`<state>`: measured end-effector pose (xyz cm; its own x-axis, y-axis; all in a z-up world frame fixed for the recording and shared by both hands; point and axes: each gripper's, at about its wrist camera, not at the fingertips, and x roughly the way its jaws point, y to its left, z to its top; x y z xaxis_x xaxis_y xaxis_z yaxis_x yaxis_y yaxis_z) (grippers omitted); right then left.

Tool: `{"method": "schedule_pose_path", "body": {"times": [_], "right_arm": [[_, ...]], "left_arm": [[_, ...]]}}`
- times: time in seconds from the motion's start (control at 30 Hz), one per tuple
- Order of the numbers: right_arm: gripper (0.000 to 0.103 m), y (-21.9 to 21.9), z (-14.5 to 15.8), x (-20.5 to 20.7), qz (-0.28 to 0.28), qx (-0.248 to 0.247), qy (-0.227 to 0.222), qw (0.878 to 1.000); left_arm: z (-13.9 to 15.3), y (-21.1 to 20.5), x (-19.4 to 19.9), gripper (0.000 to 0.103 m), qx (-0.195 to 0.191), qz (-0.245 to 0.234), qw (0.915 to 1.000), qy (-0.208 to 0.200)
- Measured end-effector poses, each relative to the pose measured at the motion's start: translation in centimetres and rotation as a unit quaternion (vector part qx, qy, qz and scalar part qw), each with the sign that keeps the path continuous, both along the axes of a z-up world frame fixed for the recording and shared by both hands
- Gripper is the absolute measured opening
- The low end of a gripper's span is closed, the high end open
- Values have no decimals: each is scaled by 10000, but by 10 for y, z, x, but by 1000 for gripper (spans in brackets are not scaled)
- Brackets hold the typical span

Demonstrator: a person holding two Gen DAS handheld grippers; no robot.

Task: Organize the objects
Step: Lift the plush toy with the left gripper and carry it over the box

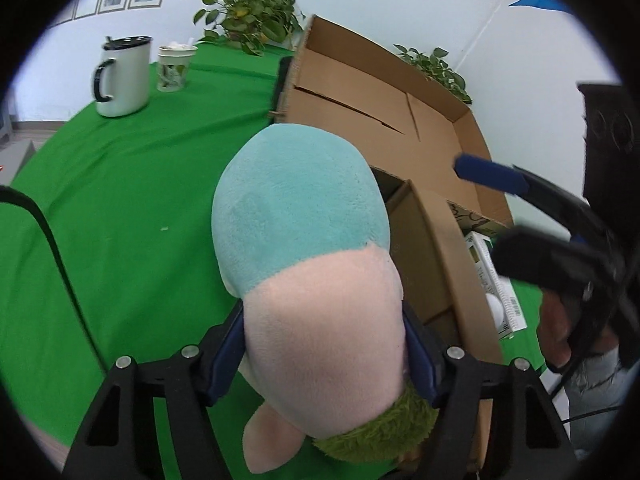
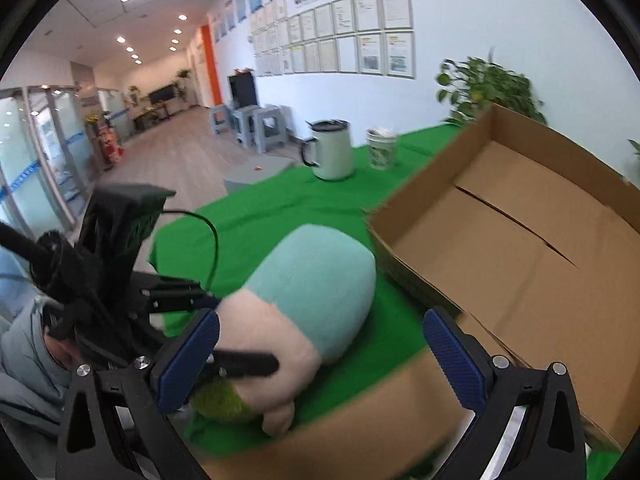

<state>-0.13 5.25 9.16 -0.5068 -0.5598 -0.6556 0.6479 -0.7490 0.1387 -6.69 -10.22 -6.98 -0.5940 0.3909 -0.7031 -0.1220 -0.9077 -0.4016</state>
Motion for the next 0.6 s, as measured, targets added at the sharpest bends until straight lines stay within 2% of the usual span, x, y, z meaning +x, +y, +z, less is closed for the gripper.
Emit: {"method": "schedule_pose_path", "body": {"times": [0.13, 0.27, 0.47, 0.53, 0.6], "right_arm": [[103, -36, -10, -21, 190, -397, -469, 9979], [103, -63, -28, -32, 139, -476, -1177, 9918], [103, -76, -63, -46, -366, -533, -2444, 9675], [103, -79, -71, -44, -428, -622, -2709, 9596], [103, -86, -72, -37, -485, -484, -2712, 9601]], "left_arm": [[-3, -19, 15, 70, 67, 121, 9999, 1], [-6, -21, 22, 70, 93, 108, 9999, 85], [-7, -18, 27, 70, -69, -173, 9996, 229], [-7, -18, 26, 70, -69, -208, 9994, 250], [-7, -17, 27, 70, -137, -271, 9991, 306]]}}
